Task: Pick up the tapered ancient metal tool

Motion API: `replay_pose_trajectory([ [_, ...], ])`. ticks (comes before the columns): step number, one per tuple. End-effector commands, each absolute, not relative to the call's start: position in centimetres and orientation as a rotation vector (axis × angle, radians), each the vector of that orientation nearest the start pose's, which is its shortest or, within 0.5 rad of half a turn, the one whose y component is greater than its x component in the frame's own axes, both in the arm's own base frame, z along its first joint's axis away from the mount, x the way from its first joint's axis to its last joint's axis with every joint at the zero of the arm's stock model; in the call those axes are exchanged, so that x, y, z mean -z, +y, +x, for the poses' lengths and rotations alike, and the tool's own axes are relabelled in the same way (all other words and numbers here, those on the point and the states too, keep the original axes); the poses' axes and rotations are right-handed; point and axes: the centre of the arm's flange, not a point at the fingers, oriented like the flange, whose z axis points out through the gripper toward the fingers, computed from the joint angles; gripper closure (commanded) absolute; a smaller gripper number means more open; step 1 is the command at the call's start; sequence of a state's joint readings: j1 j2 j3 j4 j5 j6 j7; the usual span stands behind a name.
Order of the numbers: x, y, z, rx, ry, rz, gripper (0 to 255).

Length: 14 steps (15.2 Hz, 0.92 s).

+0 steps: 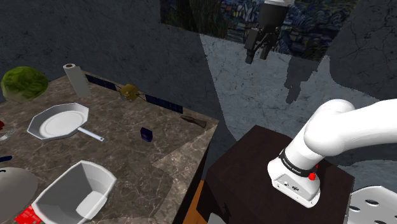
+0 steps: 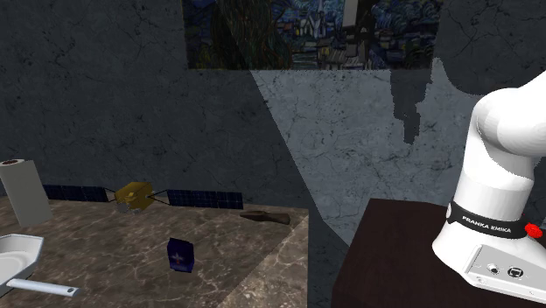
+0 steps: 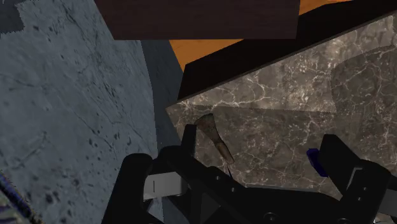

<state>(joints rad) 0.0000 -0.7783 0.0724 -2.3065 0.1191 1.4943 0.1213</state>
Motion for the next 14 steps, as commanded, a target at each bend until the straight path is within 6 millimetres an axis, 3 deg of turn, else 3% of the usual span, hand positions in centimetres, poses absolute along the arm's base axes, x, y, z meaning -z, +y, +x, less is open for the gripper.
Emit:
replay_pose_trajectory([
  [1, -60.4, 4.3, 30.0, -0.063, 0.098, -3.075, 0],
  [14, -44.8, 3.7, 35.8, 0.060, -0.192, -3.083, 0],
])
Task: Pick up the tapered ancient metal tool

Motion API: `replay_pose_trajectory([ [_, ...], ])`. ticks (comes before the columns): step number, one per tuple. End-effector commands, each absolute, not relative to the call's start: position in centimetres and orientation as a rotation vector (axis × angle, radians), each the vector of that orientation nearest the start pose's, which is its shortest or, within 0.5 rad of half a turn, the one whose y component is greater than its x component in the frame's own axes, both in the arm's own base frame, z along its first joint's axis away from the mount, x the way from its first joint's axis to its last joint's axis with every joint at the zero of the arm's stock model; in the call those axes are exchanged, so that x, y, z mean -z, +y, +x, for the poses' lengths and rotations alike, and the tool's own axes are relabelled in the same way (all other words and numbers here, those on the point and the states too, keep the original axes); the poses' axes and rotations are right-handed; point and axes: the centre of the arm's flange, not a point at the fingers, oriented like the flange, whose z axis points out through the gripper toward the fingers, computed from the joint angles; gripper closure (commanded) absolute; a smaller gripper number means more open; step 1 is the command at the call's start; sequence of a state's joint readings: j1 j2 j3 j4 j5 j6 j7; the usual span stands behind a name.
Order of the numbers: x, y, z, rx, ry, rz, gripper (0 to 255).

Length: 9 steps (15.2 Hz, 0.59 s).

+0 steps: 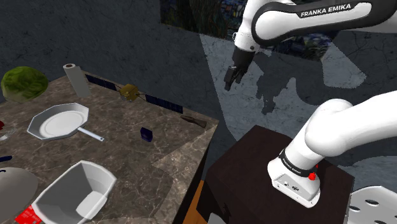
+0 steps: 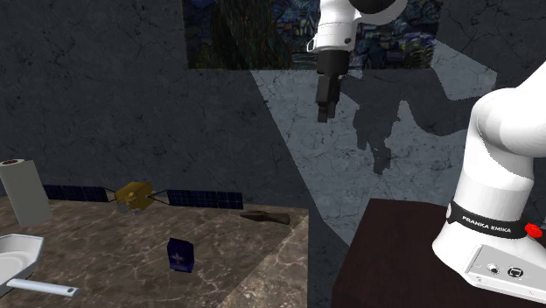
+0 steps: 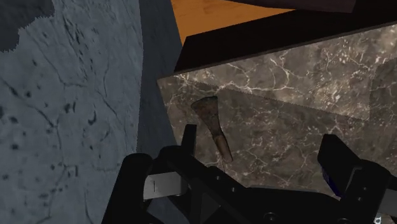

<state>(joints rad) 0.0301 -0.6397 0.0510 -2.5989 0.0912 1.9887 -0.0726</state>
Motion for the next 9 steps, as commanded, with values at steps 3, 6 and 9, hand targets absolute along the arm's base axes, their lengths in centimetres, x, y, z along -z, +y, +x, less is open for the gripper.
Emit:
replay_pose_trajectory([
  [3, -41.2, 3.7, 37.3, 0.088, -0.259, -3.080, 0],
  [6, -37.7, 3.8, 38.9, 0.117, -0.326, -3.076, 0],
  [9, -34.2, 3.9, 40.6, 0.145, -0.393, -3.070, 0],
])
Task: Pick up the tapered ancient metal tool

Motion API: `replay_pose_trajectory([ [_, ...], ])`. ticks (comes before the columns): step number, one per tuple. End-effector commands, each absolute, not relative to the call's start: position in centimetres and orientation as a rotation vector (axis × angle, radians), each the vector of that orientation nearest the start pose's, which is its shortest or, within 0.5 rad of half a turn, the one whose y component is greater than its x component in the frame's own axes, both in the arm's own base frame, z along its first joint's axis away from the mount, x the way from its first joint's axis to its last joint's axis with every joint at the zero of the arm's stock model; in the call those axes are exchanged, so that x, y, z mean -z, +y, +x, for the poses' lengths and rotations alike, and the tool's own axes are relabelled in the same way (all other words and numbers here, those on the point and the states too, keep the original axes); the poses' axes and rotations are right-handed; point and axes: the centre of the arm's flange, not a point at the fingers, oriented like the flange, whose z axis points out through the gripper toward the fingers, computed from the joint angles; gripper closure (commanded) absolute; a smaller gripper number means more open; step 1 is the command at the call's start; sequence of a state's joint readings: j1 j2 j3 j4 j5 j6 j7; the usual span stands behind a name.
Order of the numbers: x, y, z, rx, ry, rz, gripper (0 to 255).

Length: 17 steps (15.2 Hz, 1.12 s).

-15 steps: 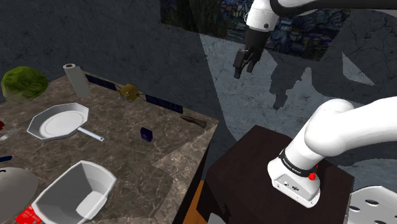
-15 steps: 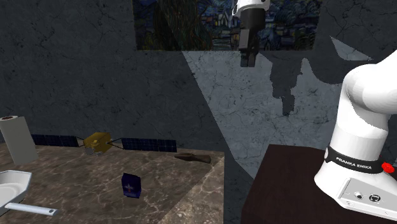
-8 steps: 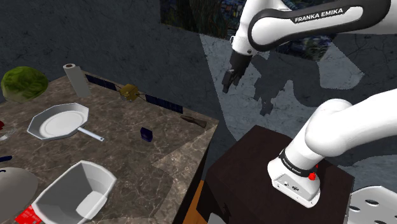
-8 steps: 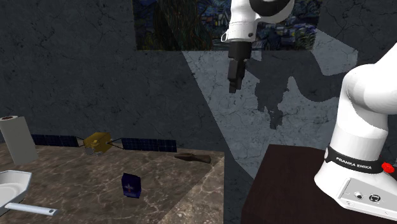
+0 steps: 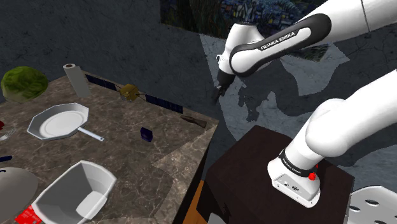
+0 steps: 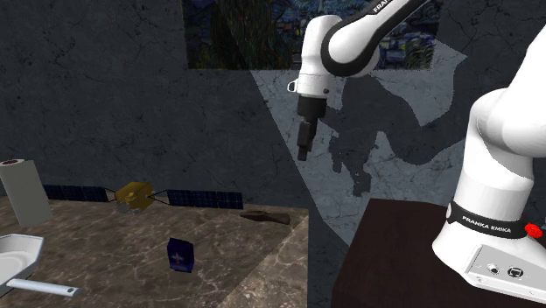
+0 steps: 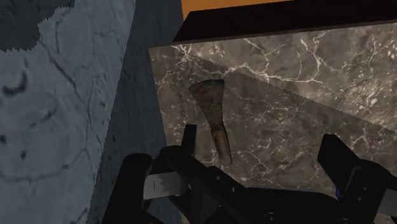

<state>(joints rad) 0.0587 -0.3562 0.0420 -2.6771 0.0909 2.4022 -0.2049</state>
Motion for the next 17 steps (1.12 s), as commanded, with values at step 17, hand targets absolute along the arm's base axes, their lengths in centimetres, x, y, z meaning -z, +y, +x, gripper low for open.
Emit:
replay_pose_trajectory([
  [17, -16.7, 5.6, 49.9, 0.288, -0.729, -3.014, 0],
])
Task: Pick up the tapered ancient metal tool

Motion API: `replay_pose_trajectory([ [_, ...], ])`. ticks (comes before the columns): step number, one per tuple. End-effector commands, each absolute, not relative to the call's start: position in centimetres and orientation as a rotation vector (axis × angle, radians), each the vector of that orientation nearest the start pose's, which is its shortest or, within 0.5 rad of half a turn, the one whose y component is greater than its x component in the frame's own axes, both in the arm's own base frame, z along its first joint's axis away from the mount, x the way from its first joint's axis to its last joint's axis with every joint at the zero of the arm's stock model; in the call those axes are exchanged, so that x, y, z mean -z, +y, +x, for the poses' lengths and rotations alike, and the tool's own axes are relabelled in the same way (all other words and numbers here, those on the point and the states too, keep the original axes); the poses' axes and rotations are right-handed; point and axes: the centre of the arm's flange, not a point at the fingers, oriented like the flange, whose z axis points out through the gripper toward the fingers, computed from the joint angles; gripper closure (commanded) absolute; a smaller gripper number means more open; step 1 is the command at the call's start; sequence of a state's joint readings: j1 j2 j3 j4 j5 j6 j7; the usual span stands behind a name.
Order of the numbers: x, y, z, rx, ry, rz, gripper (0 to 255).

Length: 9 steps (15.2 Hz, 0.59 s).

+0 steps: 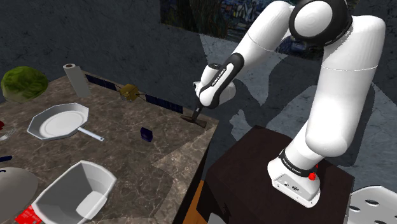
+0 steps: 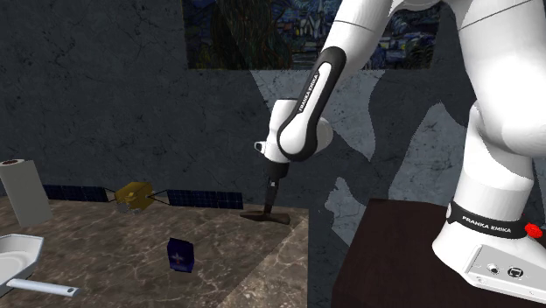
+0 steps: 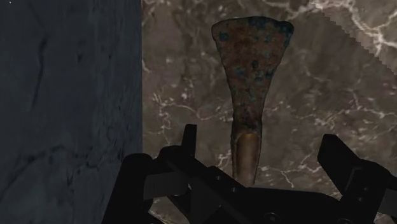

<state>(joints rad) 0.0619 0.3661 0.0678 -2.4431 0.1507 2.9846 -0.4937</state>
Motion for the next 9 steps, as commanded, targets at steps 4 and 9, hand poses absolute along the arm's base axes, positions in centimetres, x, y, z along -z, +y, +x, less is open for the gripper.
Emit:
replay_pose_trajectory([
  [4, -14.6, 5.6, 49.9, 0.288, -0.729, -3.014, 0],
  [9, -13.2, 5.6, 49.9, 0.288, -0.729, -3.014, 255],
])
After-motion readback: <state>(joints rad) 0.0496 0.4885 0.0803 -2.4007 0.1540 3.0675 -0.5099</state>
